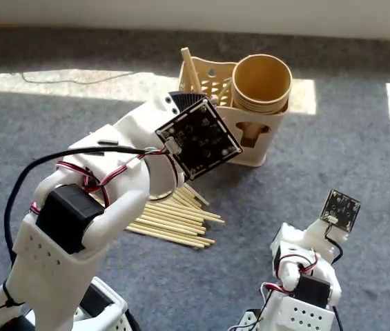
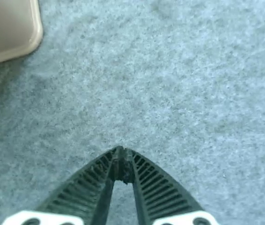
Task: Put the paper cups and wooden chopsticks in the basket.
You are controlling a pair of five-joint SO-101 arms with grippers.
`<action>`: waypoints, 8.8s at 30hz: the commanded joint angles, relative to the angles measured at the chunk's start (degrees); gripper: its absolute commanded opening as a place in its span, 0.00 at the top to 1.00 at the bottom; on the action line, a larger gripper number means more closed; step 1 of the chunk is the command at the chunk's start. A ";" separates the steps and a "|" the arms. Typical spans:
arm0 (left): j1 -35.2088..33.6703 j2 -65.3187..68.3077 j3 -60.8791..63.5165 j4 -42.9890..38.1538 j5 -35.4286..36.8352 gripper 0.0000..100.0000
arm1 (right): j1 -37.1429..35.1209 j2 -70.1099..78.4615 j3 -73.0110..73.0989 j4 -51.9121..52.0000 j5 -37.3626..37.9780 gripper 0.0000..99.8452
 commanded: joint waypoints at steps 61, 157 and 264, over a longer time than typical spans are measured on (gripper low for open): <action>-11.56 8.04 9.63 -46.68 35.16 0.89 | 0.84 0.31 5.58 -1.45 -0.62 0.99; -63.16 -66.42 89.98 -4.92 27.69 0.93 | -45.05 45.85 -54.64 10.42 12.75 0.99; -62.99 -66.42 92.88 -4.84 18.73 0.93 | -55.43 85.32 -68.44 -11.12 29.80 1.00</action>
